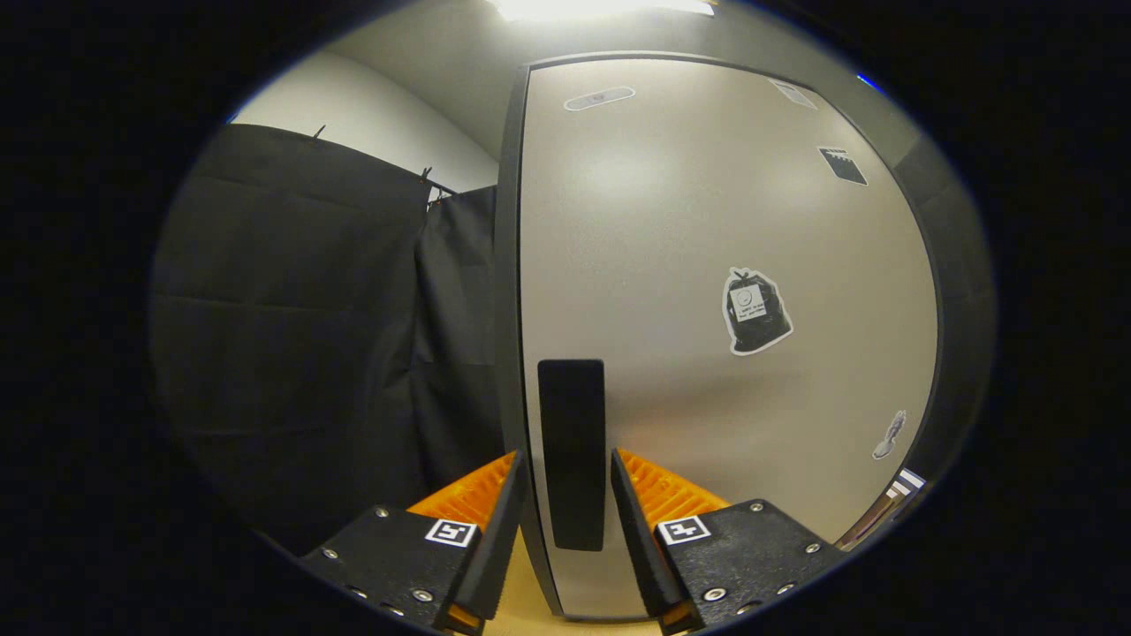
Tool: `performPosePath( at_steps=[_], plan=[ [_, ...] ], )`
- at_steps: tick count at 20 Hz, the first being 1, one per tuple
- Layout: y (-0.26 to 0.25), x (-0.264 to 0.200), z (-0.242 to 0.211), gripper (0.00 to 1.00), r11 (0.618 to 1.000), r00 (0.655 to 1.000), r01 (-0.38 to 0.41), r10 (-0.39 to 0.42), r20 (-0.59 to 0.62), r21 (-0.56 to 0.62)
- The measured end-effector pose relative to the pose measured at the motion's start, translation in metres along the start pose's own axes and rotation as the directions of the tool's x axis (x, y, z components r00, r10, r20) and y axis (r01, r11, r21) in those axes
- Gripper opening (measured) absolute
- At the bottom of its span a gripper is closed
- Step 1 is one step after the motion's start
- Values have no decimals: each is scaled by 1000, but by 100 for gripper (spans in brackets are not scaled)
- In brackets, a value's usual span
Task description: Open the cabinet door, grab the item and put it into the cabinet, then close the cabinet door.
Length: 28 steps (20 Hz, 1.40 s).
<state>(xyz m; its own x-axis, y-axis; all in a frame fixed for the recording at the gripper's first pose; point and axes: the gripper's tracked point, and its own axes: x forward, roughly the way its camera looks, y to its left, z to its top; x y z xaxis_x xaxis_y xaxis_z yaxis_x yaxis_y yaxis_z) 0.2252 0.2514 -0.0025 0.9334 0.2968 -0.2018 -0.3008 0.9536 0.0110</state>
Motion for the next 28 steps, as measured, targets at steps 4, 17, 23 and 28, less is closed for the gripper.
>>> performPosePath(
  at_steps=[4, 17, 23, 28],
  plan=[
    [-6, 3, -5, 34, 999, 998, 46, -47, -42, -9],
    [-7, -20, -6, 22, 996, 992, -83, 84, -94, 13],
    [-15, -28, -9, 22, 989, 984, -143, 146, -99, 33],
    [-23, -37, -10, 22, 983, 978, -181, 184, -99, 44]
  ],
)
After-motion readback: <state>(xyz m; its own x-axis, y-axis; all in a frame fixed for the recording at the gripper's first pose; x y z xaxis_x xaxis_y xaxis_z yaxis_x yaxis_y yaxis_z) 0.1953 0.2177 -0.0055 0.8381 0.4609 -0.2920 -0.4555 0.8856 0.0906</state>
